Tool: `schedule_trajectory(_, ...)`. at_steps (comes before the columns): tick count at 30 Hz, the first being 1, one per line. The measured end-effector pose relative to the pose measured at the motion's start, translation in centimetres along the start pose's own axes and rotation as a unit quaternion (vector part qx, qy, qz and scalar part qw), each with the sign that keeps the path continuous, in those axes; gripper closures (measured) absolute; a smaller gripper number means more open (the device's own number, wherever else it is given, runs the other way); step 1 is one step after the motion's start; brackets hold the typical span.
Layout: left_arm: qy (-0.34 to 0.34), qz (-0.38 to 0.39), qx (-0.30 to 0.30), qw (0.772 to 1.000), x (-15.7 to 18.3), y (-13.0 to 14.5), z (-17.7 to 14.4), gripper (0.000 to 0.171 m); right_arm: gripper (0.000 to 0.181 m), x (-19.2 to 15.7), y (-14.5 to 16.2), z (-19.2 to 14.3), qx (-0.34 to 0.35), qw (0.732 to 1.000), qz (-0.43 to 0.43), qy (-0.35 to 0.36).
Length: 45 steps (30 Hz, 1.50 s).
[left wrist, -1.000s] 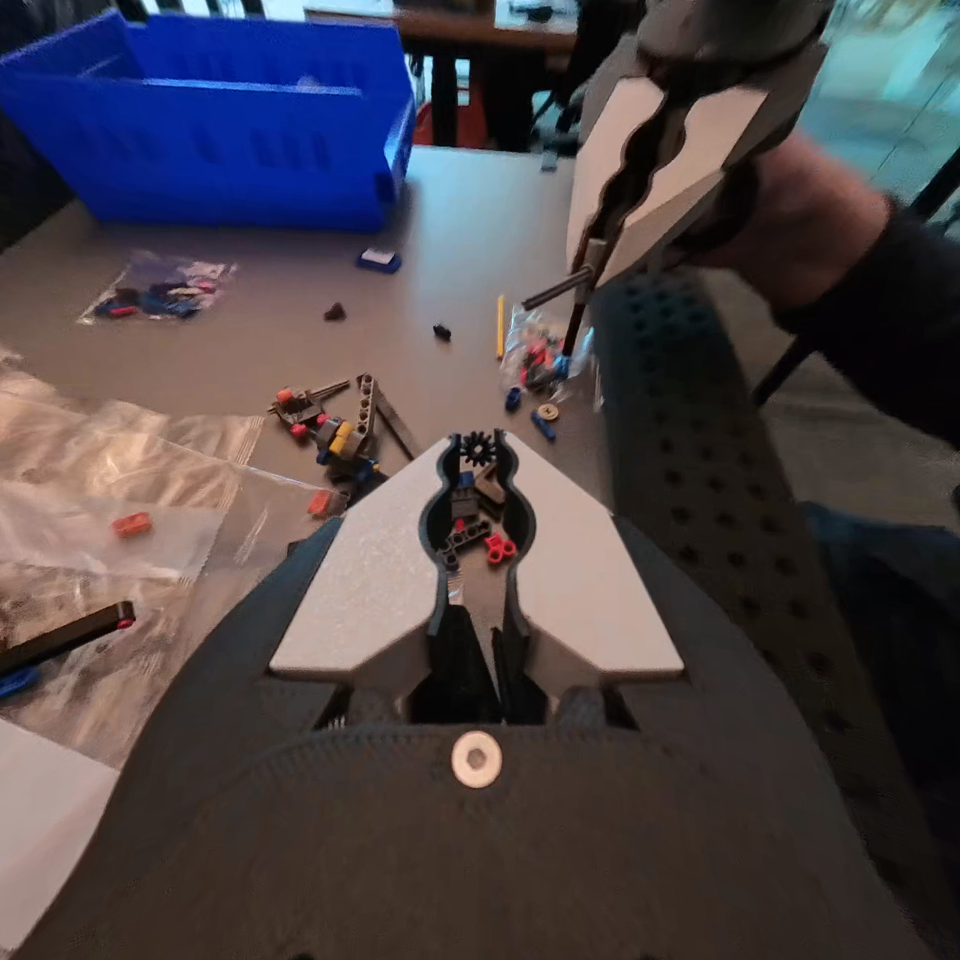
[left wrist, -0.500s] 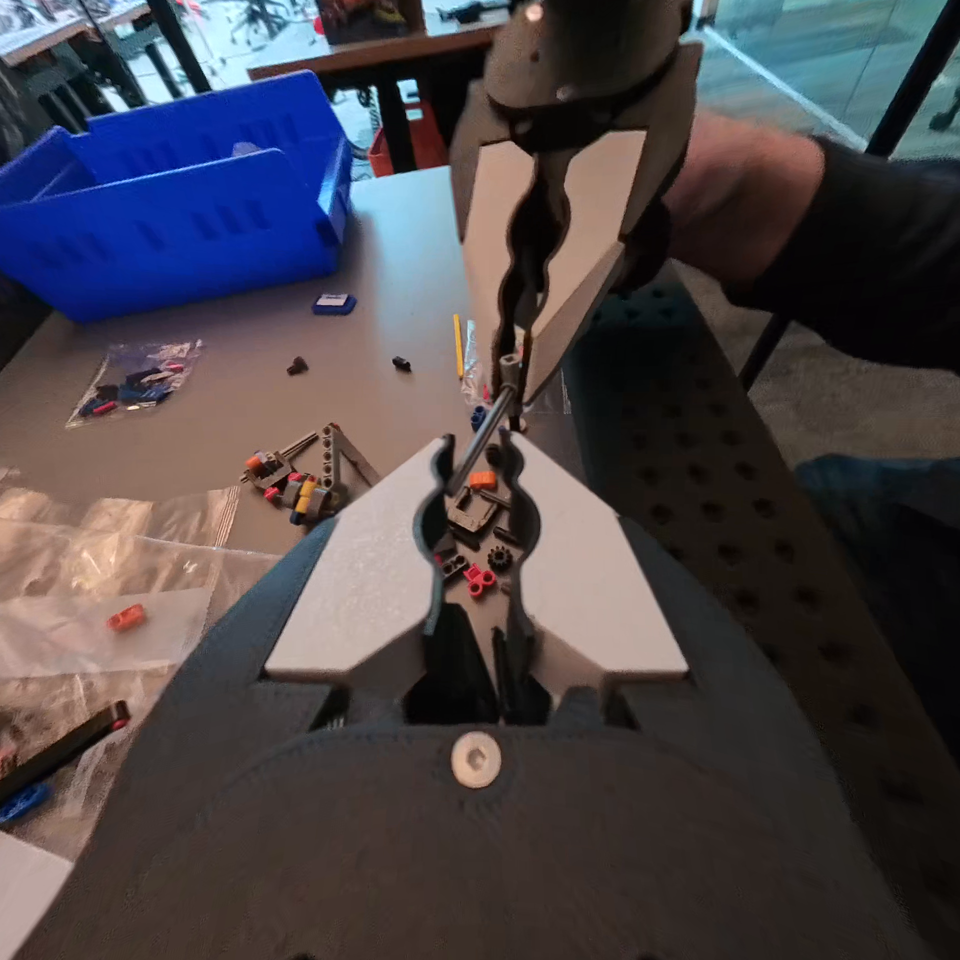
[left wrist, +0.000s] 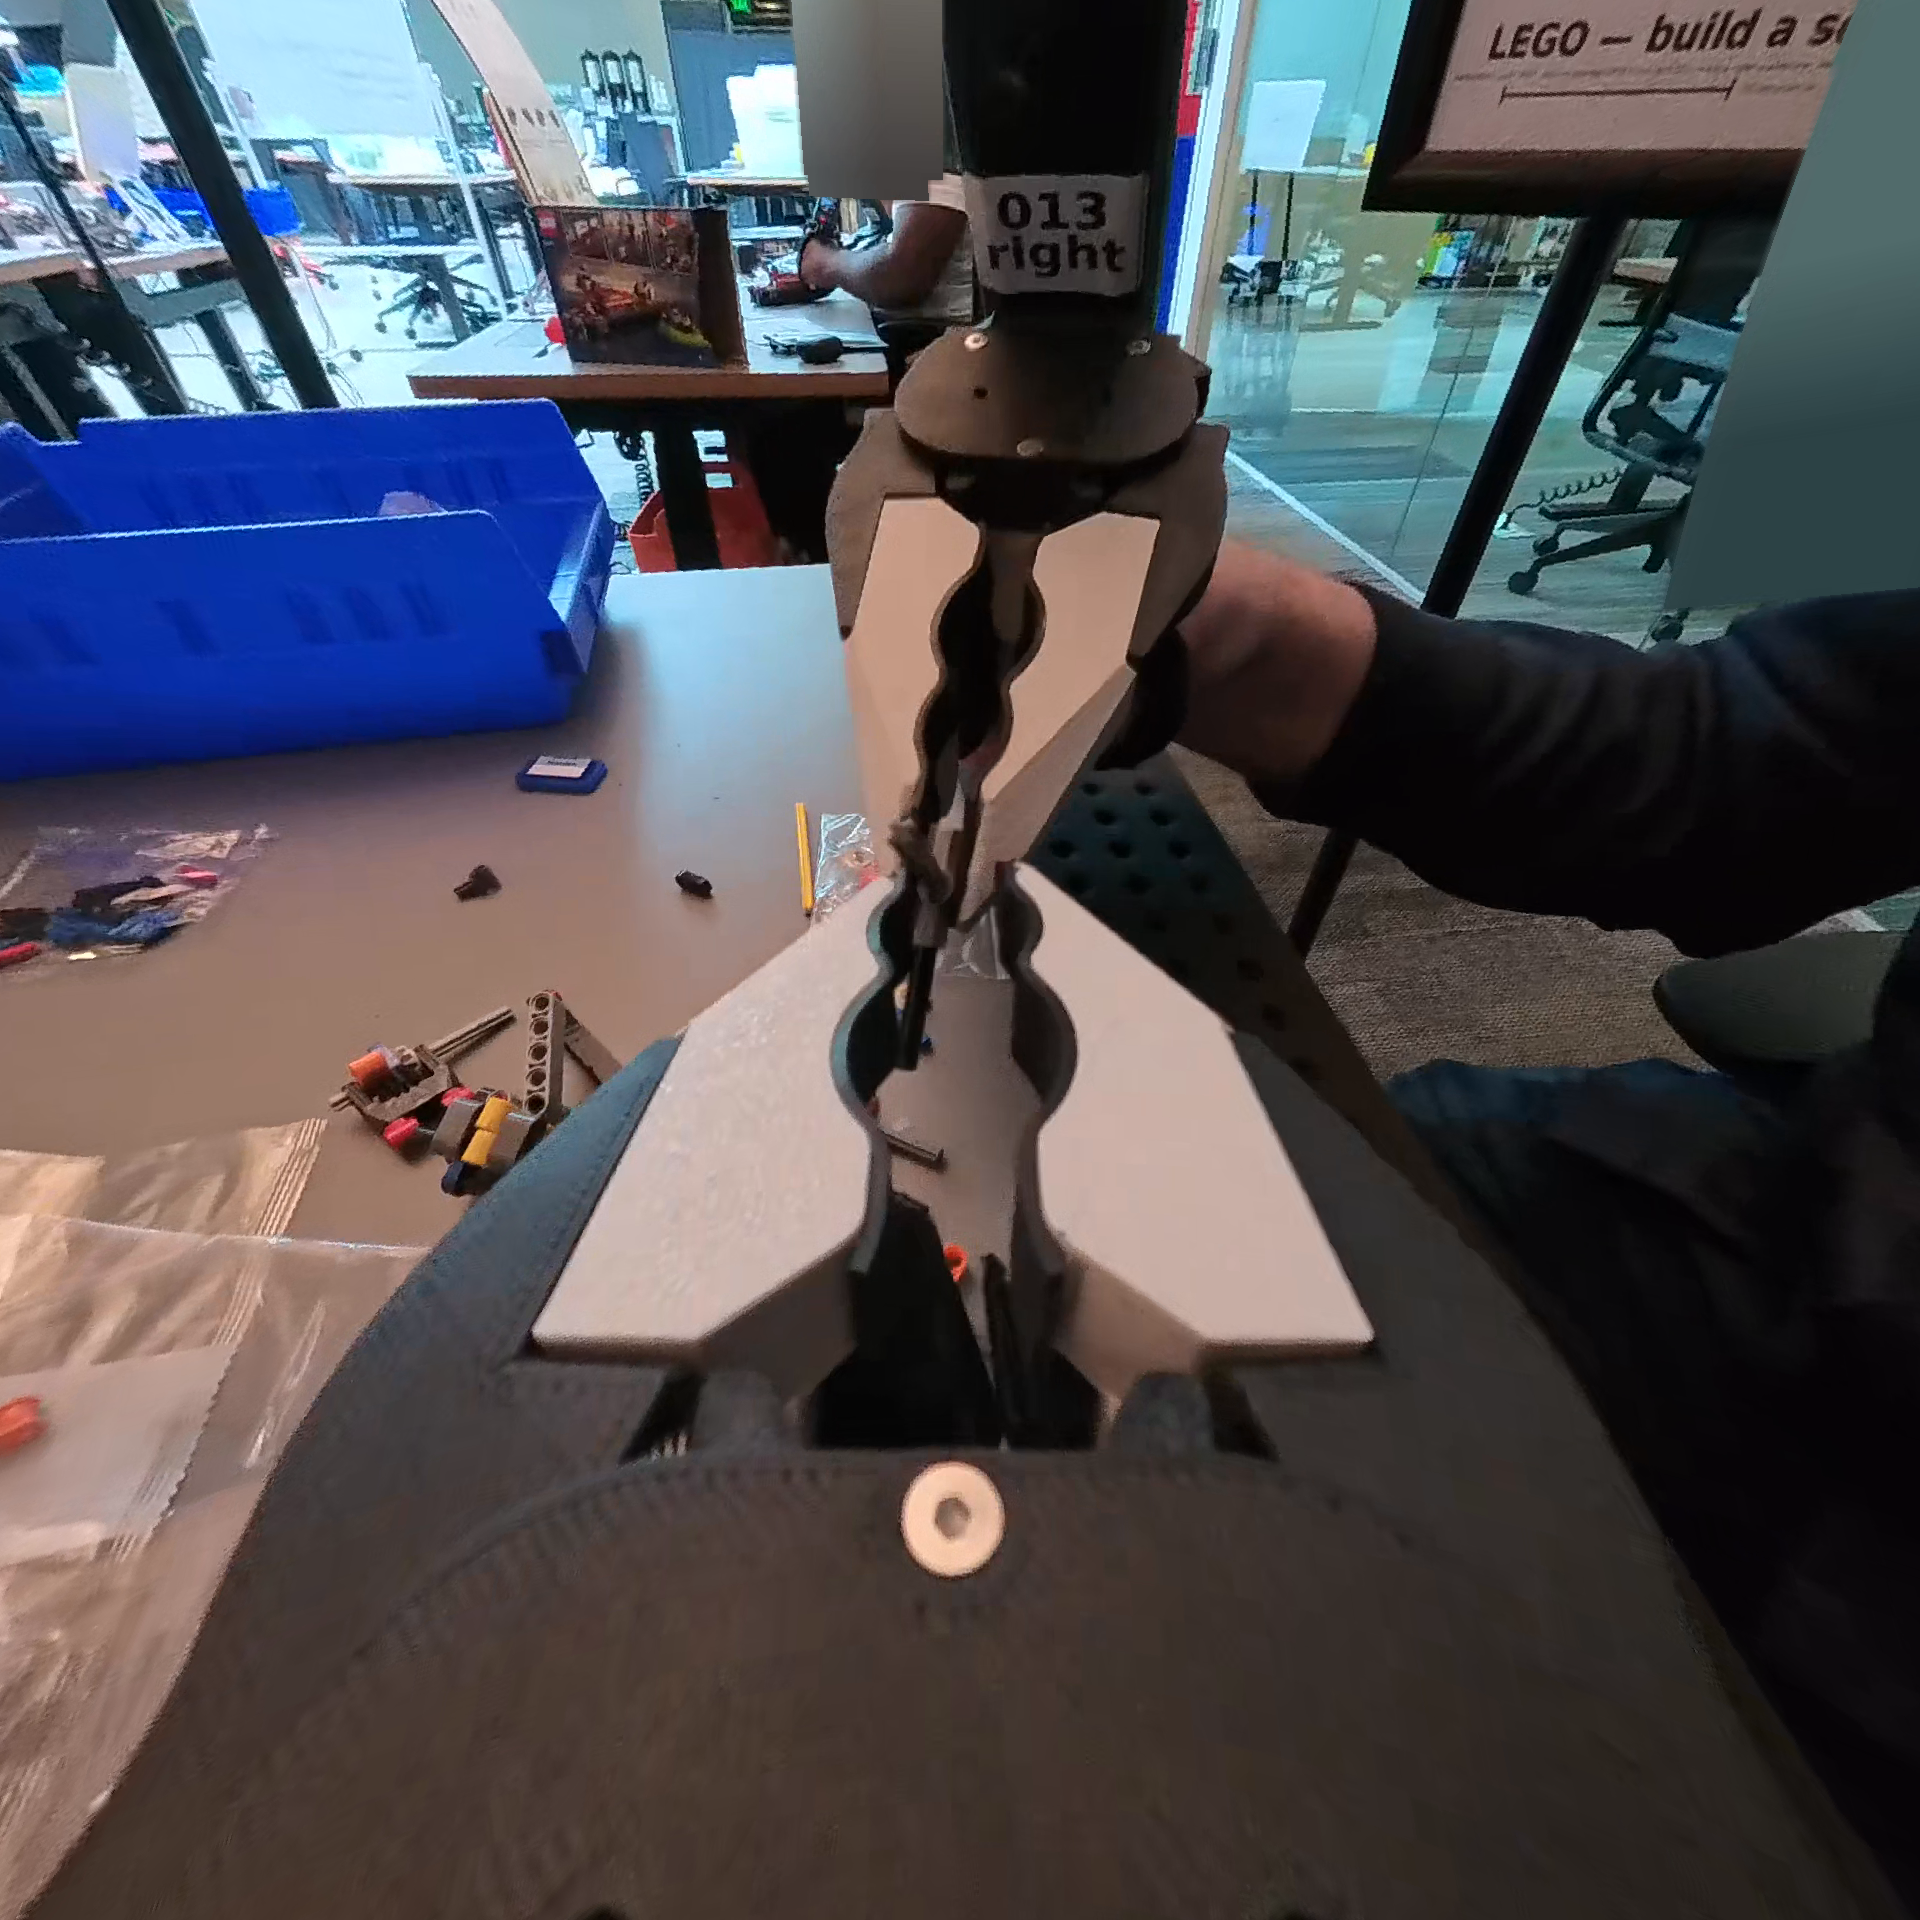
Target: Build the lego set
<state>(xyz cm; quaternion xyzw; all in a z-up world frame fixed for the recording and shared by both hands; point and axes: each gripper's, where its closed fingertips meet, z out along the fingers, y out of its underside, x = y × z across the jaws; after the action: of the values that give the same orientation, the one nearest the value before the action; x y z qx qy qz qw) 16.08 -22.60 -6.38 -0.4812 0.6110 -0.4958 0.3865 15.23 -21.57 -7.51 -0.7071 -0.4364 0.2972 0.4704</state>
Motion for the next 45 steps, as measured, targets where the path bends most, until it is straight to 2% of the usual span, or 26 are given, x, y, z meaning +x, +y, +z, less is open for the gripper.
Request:
schedule_trajectory(2,0.004,-0.002,-0.002,1.0,0.2,0.1,0.2,0.152,0.176,0.0,0.1,0.2,-0.003,1.0,-0.002,0.003)
schedule_trajectory(5,-0.006,0.001,0.007,1.0,-0.2,-0.2,-0.1,0.169,0.176,-0.3,-0.2,0.3,0.008,1.0,-0.004,-0.002)
schedule_trajectory(10,-0.03,-0.027,0.041,0.998,-1.0,-1.3,-0.8,0.169,0.176,0.4,-0.9,0.2,0.017,0.999,-0.006,0.031)
schedule_trajectory(12,-0.037,-0.041,0.054,0.997,-1.3,-1.8,-1.2,0.169,0.176,0.6,-1.4,0.3,0.042,0.998,0.001,0.041)
schedule_trajectory(14,-0.043,-0.051,0.048,0.997,-1.6,-1.5,-1.3,0.169,0.176,0.8,-1.2,0.7,0.043,0.997,-0.001,0.057)
schedule_trajectory(19,-0.048,-0.059,0.046,0.996,-1.3,-1.5,-1.2,0.17,0.175,0.5,-1.0,0.4,0.078,0.996,0.003,0.047)
schedule_trajectory(23,-0.044,-0.065,0.046,0.996,-1.1,-1.6,-1.1,0.17,0.175,0.3,-1.0,0.3,0.076,0.996,-0.006,0.054)
schedule_trajectory(25,-0.037,-0.083,0.055,0.994,-1.1,-1.8,-1.2,0.169,0.175,0.3,-1.2,0.1,0.076,0.995,-0.015,0.07)
schedule_trajectory(27,-0.035,-0.106,0.075,0.991,-1.5,-2.1,-1.5,0.17,0.175,0.7,-1.6,0.1,0.059,0.99,-0.04,0.122)
schedule_trajectory(30,-0.013,-0.144,0.114,0.983,-1.8,-2.8,-2.3,0.17,0.176,0.9,-2.5,0.3,-0.004,0.968,-0.105,0.227)
schedule_trajectory(31,-0.001,-0.162,0.134,0.978,-2.0,-3.1,-2.7,0.17,0.175,0.9,-3.1,0.4,-0.002,0.964,-0.103,0.246)
schedule_trajectory(33,0.03,-0.194,0.158,0.968,-2.1,-3.5,-3.2,0.17,0.176,0.8,-3.7,0.8,0.042,0.969,-0.063,0.236)
schedule_trajectory(35,0.033,-0.192,0.17,0.966,-2.0,-3.8,-3.4,0.169,0.176,1.0,-3.8,0.7,0.077,0.972,-0.034,0.219)
schedule_trajectory(37,0.054,-0.206,0.207,0.955,-2.1,-4.8,-4.3,0.169,0.166,1.2,-3.7,0.3,0.072,0.97,-0.041,0.226)
schedule_trajectory(38,0.053,-0.212,0.212,0.952,-2.3,-4.8,-4.5,0.169,0.165,1.1,-3.8,0.2,0.071,0.971,-0.044,0.226)
schedule_trajectory(41,0.107,-0.234,0.241,0.936,-1.4,-5.6,-4.7,0.169,0.161,0.9,-4.7,0.7,0.072,0.969,-0.056,0.23)
schedule_trajectory(45,0.141,-0.228,0.271,0.924,-0.6,-6.7,-5.4,0.169,0.16,0.8,-5.9,1.7,0.074,0.966,-0.076,0.238)
